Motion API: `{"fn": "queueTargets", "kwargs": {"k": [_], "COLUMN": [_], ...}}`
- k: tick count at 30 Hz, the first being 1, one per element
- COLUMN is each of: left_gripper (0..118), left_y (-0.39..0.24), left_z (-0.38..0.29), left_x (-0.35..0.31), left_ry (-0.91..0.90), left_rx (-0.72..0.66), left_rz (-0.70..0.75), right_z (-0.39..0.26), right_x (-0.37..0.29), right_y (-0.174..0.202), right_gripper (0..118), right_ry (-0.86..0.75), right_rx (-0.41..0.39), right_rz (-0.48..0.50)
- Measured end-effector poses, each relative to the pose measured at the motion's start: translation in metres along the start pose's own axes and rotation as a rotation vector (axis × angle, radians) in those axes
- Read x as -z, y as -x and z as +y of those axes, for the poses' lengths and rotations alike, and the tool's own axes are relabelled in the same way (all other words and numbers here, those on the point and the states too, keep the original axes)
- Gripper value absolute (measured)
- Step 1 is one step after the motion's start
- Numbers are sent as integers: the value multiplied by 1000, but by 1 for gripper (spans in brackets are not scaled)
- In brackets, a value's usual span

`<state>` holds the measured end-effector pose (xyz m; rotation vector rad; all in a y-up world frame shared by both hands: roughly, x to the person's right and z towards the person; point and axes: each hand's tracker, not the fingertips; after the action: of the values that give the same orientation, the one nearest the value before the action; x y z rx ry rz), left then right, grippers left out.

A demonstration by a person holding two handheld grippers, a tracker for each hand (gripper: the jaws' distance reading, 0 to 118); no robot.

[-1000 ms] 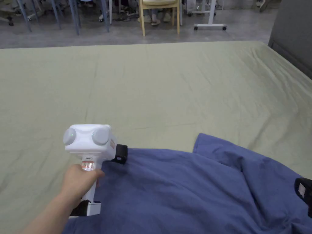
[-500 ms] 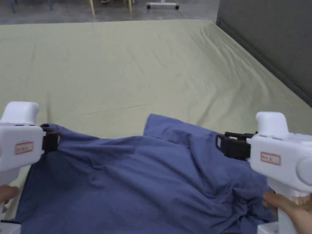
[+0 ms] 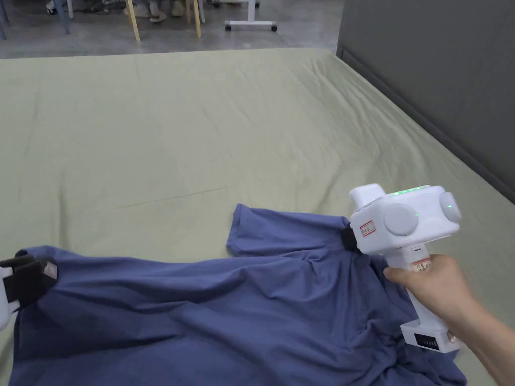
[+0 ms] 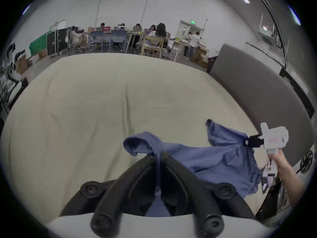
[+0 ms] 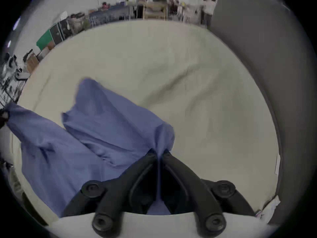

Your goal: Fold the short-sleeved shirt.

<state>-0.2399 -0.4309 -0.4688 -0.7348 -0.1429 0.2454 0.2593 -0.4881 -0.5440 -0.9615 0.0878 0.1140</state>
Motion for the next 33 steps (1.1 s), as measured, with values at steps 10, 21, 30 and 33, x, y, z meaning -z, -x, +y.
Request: {"fn": "queueTargets", "kwargs": {"k": [10, 21, 30, 33], "left_gripper": [2, 2, 2, 2], "left_y": [-20, -62, -42, -24], "left_z": [137, 351, 433, 421], "left_x": [-165, -288, -230, -189], "left_ry": [-365, -593, -663, -661], "left_rx": [78, 252, 226, 218], "left_rz": [-92, 228, 399, 416], "right_z": [76, 287, 389, 383], "right_x": [-206, -409, -402, -362], "right_y": [0, 13, 57, 62], "right_gripper": [3, 3, 3, 3], "right_ry": [-544, -902, -979, -954], "right_rx": [143, 181, 159, 147], "right_rz": [102, 62, -9, -19]}}
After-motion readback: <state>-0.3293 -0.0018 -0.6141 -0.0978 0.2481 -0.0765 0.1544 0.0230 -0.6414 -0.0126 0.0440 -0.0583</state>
